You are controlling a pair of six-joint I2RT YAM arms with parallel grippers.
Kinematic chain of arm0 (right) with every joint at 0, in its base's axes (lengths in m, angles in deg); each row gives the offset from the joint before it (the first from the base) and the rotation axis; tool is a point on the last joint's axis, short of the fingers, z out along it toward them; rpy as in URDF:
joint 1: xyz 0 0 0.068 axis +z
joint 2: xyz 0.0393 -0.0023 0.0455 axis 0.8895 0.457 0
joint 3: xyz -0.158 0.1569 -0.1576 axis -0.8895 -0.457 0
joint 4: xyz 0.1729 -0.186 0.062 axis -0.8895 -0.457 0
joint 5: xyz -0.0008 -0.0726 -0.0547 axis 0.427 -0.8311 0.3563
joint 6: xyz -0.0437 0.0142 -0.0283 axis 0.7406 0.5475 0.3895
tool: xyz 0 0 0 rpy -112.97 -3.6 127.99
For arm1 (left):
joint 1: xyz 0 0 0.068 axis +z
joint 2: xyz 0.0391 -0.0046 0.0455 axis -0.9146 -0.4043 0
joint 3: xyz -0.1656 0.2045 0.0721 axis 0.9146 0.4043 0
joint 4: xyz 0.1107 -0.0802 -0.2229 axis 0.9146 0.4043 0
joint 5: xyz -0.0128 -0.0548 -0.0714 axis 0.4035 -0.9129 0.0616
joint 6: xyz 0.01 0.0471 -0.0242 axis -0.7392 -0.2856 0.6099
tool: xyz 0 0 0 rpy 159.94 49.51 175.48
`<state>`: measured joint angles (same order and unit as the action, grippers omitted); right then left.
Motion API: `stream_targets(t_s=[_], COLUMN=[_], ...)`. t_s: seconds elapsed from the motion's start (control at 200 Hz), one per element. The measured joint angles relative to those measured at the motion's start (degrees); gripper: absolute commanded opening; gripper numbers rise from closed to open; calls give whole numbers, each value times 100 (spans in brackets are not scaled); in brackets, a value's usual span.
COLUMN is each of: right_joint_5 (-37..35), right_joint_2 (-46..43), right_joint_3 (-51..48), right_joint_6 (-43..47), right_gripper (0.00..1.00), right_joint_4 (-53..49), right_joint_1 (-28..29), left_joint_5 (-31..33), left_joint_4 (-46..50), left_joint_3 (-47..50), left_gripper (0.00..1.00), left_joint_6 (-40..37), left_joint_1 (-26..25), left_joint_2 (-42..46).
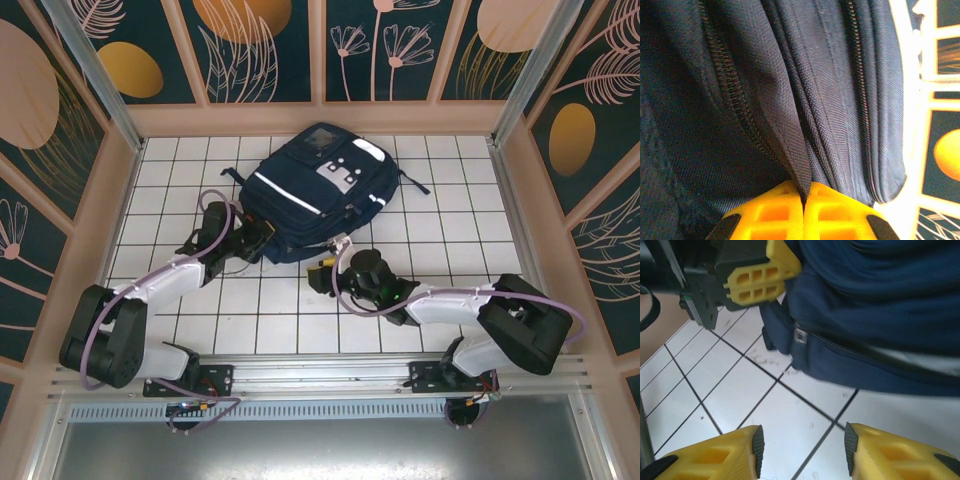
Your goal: Pack books, pencil case, and school supplies into a backpack
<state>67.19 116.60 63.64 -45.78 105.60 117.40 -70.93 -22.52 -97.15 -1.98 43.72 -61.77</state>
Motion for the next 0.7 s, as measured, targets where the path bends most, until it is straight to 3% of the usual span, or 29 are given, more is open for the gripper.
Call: stream_targets(t_s=[0.25,0.405,0.485,0.651,0.701], right_joint_5=[-748,-1119,-1279,-1344,-1318], right_joint_2=[0,46,166,291,295], right_joint_3=[-33,-42,-37,9,39], right_joint_6=[636,708,702,649,678], right_gripper=[51,45,38,0,0], right_joint_4=[269,278,269,140,101], right_joint_1=[33,26,9,-186,-249], left_joint_5=[129,236,256,260,264], left_joint_4=[-599,-780,-809,-809,-804], left_joint_3=[0,-9,-44,-129,-142], left_gripper=[0,0,0,0,0], left_joint_6=[647,828,863,896,892], left_joint_1=[-667,-879,-955,-994,-994], left_joint_2=[26,-118,-181,-205,-205])
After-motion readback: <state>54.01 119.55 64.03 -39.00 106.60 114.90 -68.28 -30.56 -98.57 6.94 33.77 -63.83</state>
